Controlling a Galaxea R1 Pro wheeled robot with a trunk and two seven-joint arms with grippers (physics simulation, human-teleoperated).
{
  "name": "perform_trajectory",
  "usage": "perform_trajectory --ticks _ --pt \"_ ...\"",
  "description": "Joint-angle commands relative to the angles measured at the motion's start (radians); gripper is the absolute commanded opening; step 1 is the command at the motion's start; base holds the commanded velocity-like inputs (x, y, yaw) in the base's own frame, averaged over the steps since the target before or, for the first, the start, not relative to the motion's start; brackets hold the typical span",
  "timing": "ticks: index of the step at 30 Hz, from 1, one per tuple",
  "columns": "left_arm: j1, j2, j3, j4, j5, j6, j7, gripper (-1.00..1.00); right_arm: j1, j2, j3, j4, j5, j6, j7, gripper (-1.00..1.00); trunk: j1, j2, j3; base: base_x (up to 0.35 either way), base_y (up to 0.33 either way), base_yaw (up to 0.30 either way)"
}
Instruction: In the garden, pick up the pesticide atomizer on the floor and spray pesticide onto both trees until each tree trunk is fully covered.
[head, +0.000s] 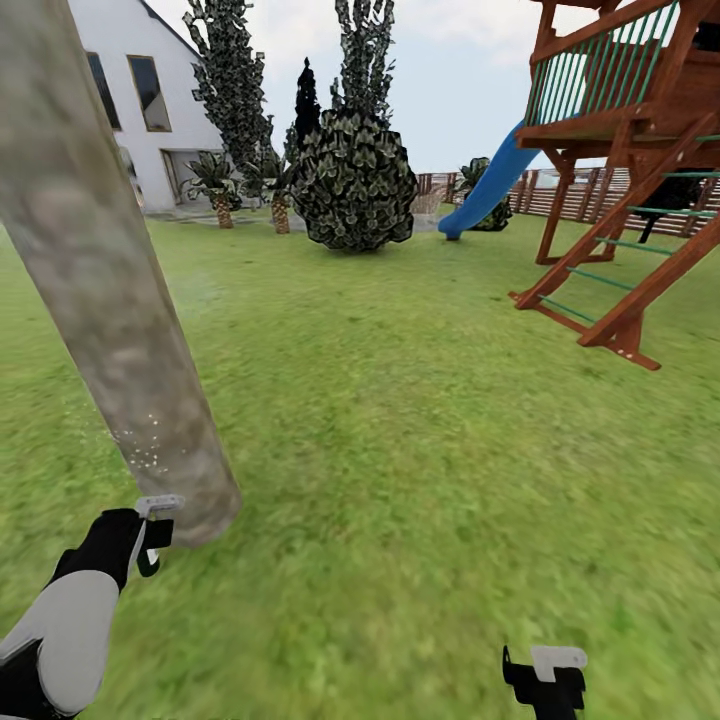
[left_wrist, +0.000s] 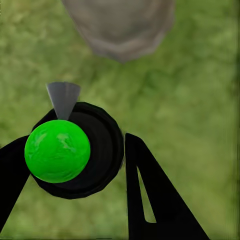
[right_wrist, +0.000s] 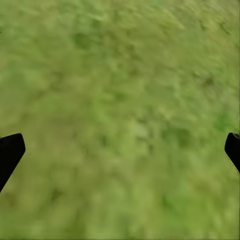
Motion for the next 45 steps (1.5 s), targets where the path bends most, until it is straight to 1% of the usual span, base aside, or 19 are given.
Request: perform_trajectory --ticks 1,13,23,31,45 --pt "0.000 -0.002 0.000 0.000 -0.001 0.000 0.000 -1.00 -0.001 0.000 0.000 0.000 0.000 0.000 0.000 1.00 0.000 0.000 0.000 0.087 -0.277 0.271" --pt "0.000 -0.004 0.003 0.001 0.003 -0.004 0.000 -1.00 -0.001 0.000 0.000 0.000 0.000 0.000 0.002 1.00 0.000 0.000 0.000 0.152 -0.260 0.274" --pt "0.000 -0.004 0.003 -0.001 0.003 -0.007 0.000 -1.00 -0.001 0.000 0.000 0.000 0.000 0.000 0.003 1.00 0.000 0.000 0.000 0.205 -0.219 0.027" --pt "-0.001 -0.004 0.003 -0.001 0.004 -0.008 0.000 -1.00 0.000 0.001 0.001 0.000 0.000 0.000 0.003 1.00 0.000 0.000 0.000 0.017 -0.273 0.018" --pt "0.000 -0.005 0.003 -0.001 0.004 -0.008 0.000 -1.00 0.000 0.001 0.001 0.001 0.000 0.001 0.003 1.00 0.000 0.000 0.000 0.021 -0.276 0.258"
